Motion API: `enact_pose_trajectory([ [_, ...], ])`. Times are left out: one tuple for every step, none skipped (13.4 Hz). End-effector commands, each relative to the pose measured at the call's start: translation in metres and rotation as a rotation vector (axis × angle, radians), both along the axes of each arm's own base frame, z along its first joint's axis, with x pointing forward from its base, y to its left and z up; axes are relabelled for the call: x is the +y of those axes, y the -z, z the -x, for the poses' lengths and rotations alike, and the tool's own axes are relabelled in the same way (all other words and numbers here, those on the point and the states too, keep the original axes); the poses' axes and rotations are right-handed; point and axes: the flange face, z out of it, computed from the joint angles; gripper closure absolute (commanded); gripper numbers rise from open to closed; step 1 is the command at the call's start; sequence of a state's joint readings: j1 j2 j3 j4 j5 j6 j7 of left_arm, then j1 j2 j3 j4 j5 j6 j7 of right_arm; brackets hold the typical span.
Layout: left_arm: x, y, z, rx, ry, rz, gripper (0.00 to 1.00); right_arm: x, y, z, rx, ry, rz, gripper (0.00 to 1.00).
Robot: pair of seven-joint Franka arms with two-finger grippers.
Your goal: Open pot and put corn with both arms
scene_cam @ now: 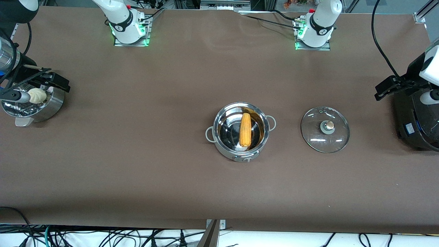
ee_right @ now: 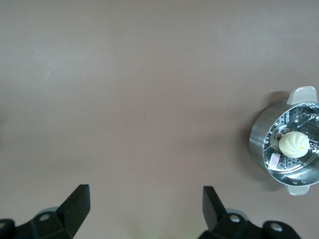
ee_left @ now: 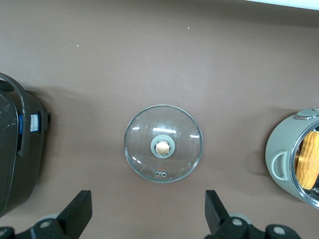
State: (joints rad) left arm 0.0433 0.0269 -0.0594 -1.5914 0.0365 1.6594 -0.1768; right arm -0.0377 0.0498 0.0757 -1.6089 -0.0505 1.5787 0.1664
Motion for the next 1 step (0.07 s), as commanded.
enact_pose_trajectory([
  [0.0005,-0.0065,0.0022,0.002,-0.007,0.0,0.0,-0.0015,-0.0047,-0.0046,-0.006,-0.02,0.009,0.0],
])
